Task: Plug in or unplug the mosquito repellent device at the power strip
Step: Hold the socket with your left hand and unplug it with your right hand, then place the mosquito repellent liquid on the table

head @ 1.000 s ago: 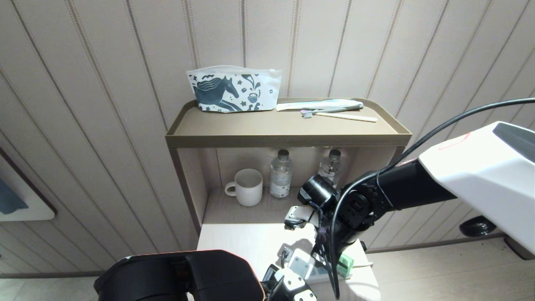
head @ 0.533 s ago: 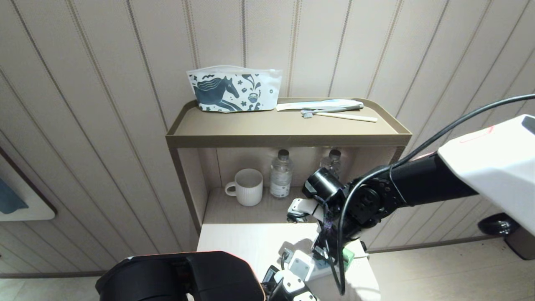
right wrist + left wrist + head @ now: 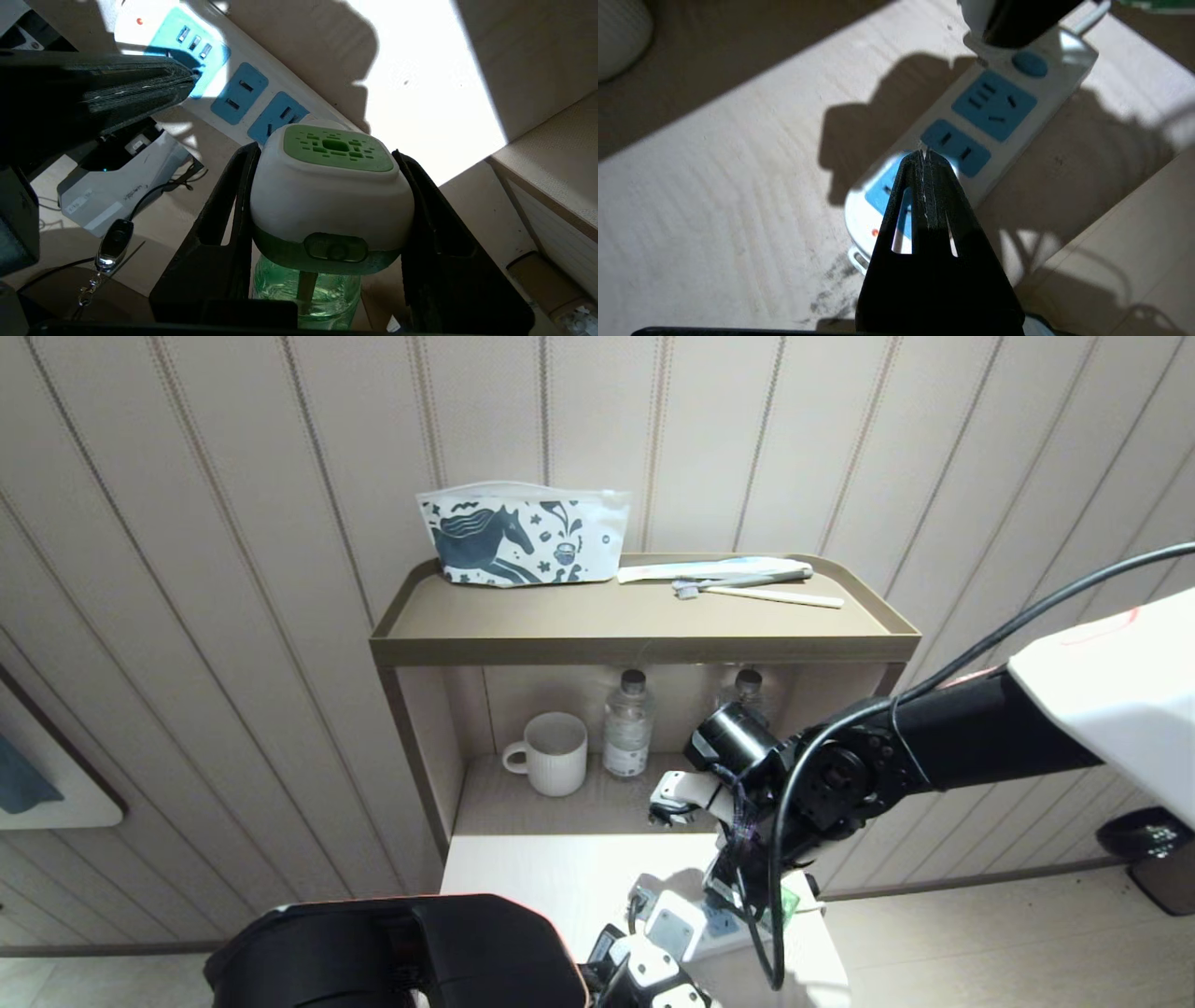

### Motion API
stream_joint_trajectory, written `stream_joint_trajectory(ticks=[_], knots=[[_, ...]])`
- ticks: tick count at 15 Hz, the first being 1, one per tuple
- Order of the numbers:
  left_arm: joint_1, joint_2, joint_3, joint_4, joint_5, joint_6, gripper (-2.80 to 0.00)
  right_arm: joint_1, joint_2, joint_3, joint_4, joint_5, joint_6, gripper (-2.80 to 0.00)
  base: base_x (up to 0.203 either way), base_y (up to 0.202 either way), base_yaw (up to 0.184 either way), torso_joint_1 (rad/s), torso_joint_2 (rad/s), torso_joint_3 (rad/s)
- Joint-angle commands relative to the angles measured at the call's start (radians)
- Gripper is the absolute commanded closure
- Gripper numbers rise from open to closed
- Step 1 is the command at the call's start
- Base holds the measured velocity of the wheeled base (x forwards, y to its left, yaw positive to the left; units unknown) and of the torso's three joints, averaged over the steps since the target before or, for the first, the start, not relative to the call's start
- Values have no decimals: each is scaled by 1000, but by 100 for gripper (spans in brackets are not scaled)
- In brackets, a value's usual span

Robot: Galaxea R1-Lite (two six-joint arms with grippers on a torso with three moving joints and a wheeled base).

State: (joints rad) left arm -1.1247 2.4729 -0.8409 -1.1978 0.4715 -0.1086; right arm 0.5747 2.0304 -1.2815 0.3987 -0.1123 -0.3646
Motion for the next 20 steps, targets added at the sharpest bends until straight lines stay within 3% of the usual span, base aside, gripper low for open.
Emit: stream_joint_trajectory(ticks=[1,6,9,11,12,16,18,20], knots=[[8,-76,4,-18,4,17,0,-9,-38,6,3,0,-1,0,0,0,0,0,0,0],[39,-384,69,-6,5,105,0,-13,-125,51,5,0,4,0,0,0,0,0,0,0],[111,-591,246,-2,5,122,0,-13,-187,81,5,2,7,0,0,0,0,0,0,0],[220,-741,386,-3,-2,125,0,-13,-241,103,6,2,7,0,0,0,0,0,0,0],[317,-824,453,-1,-16,126,0,-13,-266,116,7,2,7,0,0,0,0,0,0,0],[698,-1137,645,56,-168,128,0,-13,-357,184,7,3,20,0,0,0,0,0,0,0],[813,-1319,672,172,-236,130,0,-15,-400,218,6,2,31,0,0,0,0,0,0,0],[885,-1536,639,408,-275,128,0,-29,-436,244,7,3,38,0,0,0,0,0,0,0]])
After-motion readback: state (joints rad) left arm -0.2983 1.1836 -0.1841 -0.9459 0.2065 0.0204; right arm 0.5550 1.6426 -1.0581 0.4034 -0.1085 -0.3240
